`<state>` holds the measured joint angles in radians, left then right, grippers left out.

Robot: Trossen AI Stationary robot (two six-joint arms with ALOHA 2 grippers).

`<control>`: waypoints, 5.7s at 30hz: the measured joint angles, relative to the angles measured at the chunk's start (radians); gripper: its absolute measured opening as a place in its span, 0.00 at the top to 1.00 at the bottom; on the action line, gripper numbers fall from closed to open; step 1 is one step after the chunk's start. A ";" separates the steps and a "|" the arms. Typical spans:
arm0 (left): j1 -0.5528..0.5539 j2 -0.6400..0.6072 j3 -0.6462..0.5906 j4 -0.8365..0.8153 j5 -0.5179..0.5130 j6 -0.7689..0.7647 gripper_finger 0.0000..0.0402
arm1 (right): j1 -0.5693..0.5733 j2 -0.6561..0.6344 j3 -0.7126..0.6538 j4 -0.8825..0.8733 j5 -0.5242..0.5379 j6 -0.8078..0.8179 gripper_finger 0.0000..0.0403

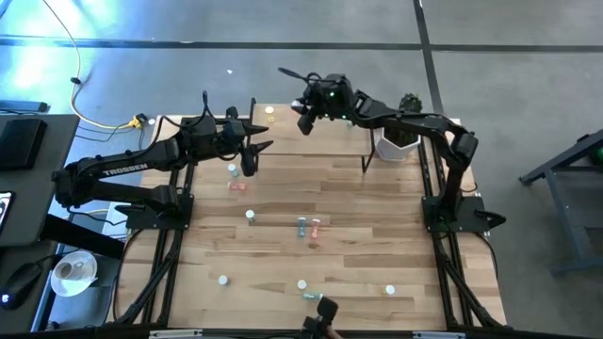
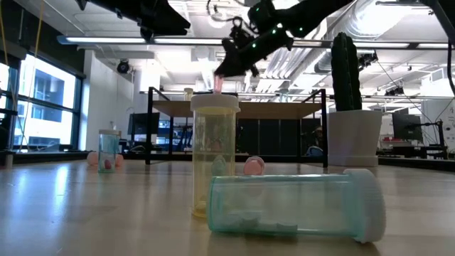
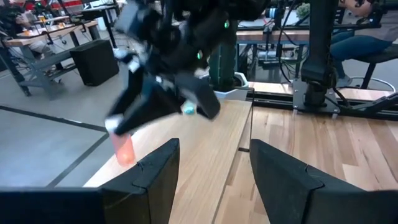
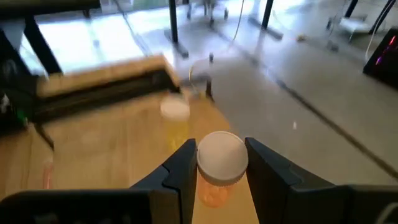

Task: Pick and place medicine bottles onto shelf by color
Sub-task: Put the right pink pill bottle on the shelf, then put the top left blue pill bottle on the shelf

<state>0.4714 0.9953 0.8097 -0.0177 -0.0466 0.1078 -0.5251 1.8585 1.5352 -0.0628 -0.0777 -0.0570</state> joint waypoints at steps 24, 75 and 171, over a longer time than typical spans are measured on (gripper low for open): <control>0.000 0.001 0.000 -0.003 -0.010 -0.001 0.54 | 0.015 0.047 0.000 -0.053 -0.003 -0.079 0.74; -0.097 0.001 -0.001 -0.306 -0.098 -0.097 0.54 | 0.094 -0.189 0.000 -0.247 0.000 -0.082 0.54; 0.054 -0.051 -0.576 -0.210 -0.317 -0.557 0.54 | 0.201 -0.257 0.000 -0.367 0.089 -0.127 0.54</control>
<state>0.5255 0.9441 0.2333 -0.2274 -0.3636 -0.4496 -0.3244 1.6012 1.5356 -0.4301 0.0113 -0.1841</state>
